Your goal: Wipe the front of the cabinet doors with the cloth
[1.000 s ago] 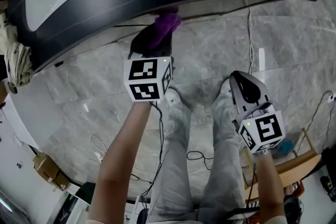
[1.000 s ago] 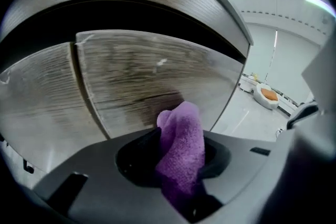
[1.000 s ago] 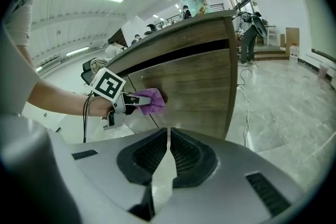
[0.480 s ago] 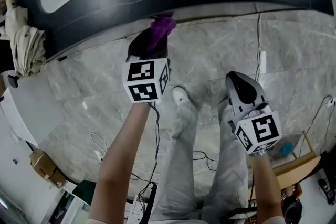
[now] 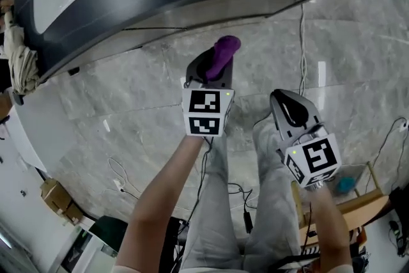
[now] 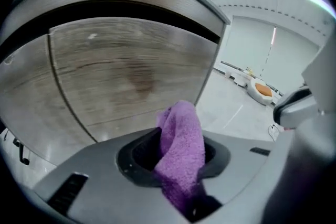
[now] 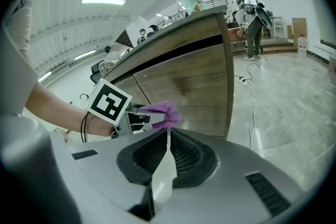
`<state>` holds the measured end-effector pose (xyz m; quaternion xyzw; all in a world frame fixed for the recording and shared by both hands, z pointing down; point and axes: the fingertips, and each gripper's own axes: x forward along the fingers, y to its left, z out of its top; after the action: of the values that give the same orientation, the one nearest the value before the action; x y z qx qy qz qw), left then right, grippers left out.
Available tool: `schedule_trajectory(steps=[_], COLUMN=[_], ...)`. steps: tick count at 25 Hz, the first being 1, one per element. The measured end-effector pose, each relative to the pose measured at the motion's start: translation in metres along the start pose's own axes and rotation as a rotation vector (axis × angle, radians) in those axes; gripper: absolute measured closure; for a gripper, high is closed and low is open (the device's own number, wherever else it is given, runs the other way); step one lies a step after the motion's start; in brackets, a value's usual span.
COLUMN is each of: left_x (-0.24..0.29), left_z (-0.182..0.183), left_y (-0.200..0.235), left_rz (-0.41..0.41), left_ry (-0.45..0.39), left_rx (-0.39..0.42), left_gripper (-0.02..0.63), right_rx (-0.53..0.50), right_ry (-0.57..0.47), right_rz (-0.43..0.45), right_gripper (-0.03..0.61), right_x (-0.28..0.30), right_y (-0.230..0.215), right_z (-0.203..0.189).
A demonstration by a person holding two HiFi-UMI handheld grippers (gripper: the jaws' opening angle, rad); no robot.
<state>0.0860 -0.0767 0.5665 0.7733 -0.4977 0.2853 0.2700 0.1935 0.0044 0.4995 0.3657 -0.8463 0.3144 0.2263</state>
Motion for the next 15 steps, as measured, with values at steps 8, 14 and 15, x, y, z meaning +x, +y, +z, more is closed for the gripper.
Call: schedule_trajectory(steps=[8, 14, 15], left_x=[0.077, 0.132, 0.141], left_z=[0.016, 0.034, 0.034], left_y=[-0.127, -0.132, -0.129], left_rz=[-0.090, -0.066, -0.062], left_ry=[0.043, 0.054, 0.058], left_rx=[0.029, 0.039, 0.037], left_gripper=[0.495, 0.495, 0.495], right_rx=[0.031, 0.178, 0.186], right_ry=[0.037, -0.018, -0.016], right_rz=[-0.059, -0.156, -0.168], right_gripper=[0.543, 0.543, 0.543], right_x=[-0.061, -0.075, -0.074], right_y=[-0.102, -0.159, -0.166], right_z=[-0.043, -0.069, -0.075])
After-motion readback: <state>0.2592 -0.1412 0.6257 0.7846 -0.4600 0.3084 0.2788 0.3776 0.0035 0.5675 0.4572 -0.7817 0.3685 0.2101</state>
